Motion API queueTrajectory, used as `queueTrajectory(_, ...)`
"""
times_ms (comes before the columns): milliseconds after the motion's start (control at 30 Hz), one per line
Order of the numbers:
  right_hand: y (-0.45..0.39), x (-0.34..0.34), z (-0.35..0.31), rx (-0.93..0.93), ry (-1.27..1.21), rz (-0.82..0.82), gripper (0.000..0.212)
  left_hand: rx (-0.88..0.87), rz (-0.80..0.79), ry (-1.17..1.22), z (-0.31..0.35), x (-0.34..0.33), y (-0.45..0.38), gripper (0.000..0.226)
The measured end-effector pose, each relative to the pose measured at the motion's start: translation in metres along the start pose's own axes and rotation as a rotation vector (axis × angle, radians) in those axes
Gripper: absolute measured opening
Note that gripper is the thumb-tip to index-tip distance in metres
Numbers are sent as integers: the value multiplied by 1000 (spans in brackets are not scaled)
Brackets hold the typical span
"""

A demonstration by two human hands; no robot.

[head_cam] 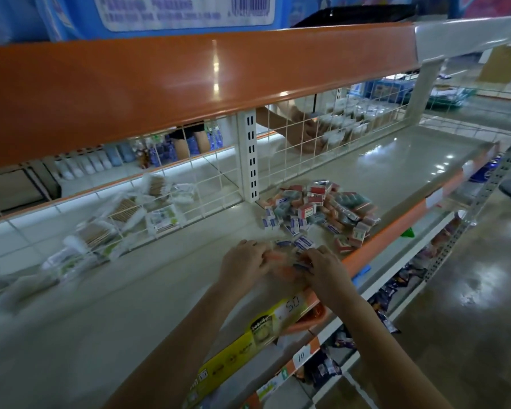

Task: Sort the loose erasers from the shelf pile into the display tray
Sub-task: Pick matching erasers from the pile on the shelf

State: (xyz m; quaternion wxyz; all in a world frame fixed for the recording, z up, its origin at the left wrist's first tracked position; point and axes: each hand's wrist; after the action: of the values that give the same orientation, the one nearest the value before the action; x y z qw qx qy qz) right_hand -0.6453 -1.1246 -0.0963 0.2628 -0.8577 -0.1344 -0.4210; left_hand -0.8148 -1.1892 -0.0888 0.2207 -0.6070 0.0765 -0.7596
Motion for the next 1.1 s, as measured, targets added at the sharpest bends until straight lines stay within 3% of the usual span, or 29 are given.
queueTrajectory(167, 0, 6, -7, 9, -73, -3, 30, 203, 47, 266, -2, 17, 15, 16)
queueTrajectory(367, 5, 7, -38, 107, -243, -58, 23, 445, 34, 596, -14, 46, 48, 11)
queueTrajectory(733, 32, -19, -118, 251, -447, -121, 22, 635, 328, 646, -58, 114, 126, 12)
queueTrajectory(967, 58, -47, -177, 310, -451, -227, 20, 735, 271, 599, -95, 157, 178, 12)
queueTrajectory(1100, 73, -54, -219, 360, -513, -269, 19, 764, 272, 440, -113, 186, 208, 12)
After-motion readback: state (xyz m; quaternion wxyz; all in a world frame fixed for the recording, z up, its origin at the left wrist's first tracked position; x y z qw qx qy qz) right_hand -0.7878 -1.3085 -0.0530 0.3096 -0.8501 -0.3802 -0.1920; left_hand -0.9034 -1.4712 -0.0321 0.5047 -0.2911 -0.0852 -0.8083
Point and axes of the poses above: each hand's wrist, its own y-axis away from the middle knuckle, its own x-axis out of the back of the hand, z = x × y, and after that the axes turned 11 degrees about z, right-handed
